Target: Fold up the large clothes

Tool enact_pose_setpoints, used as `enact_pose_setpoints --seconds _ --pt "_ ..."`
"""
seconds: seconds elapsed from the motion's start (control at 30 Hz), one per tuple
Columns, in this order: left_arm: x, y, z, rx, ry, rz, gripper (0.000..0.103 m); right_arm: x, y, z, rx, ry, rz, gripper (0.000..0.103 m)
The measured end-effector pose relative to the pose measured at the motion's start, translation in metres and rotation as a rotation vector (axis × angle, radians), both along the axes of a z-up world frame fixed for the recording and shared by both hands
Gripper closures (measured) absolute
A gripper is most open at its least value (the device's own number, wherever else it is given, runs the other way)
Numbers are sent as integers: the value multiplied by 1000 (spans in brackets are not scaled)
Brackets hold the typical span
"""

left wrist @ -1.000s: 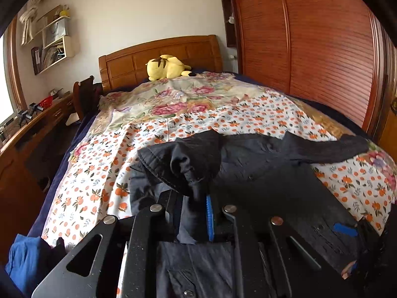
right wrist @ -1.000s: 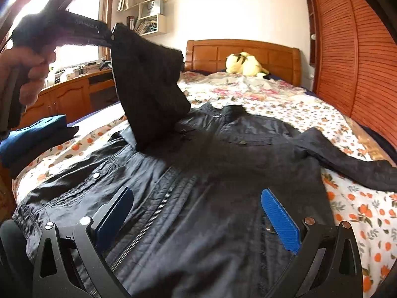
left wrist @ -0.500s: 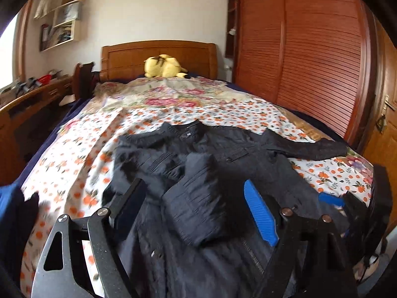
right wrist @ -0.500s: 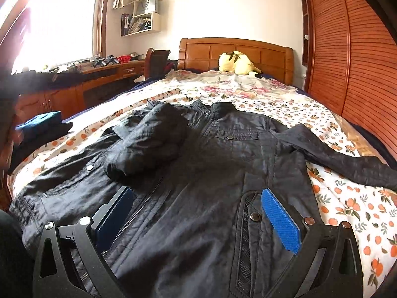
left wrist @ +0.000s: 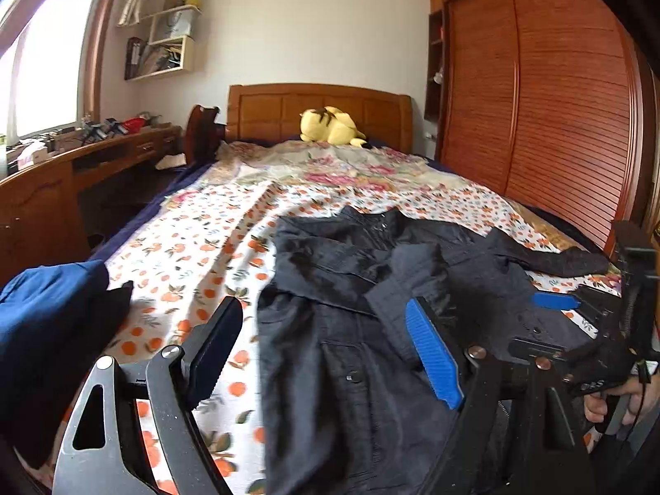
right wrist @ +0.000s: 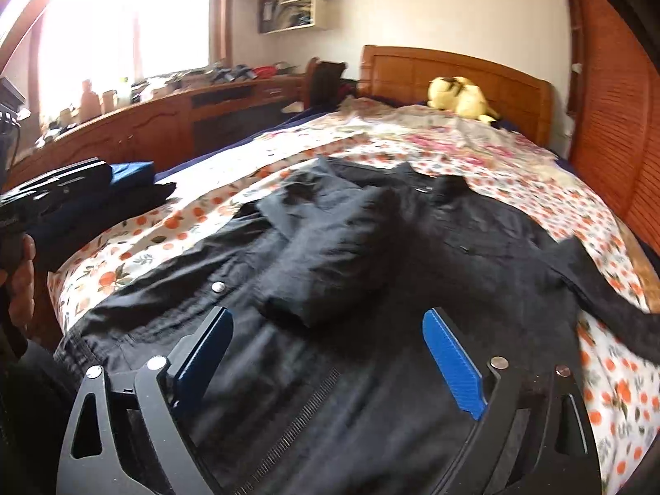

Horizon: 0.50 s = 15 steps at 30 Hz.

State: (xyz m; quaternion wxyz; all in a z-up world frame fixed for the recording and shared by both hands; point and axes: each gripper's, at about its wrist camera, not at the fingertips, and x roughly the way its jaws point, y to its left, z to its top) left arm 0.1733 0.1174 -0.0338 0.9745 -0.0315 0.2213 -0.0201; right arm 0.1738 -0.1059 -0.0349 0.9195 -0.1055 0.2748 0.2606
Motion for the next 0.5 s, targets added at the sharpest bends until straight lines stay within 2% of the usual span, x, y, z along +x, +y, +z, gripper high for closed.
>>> enact_pose_setpoints --seconds 0.13,0.3,0.4,0.5 --pt "-10 18 -2 0 -7 20 21 21 32 -5 -46 29 64 16" --pt "-17 35 -7 7 -12 37 21 56 69 -24 -119 98 126 17" --pt "-18 45 -9 -5 -2 49 21 84 82 -44 -192 171 119 18" --pt "-18 52 -12 -18 10 55 21 105 81 -62 -257 221 90 26"
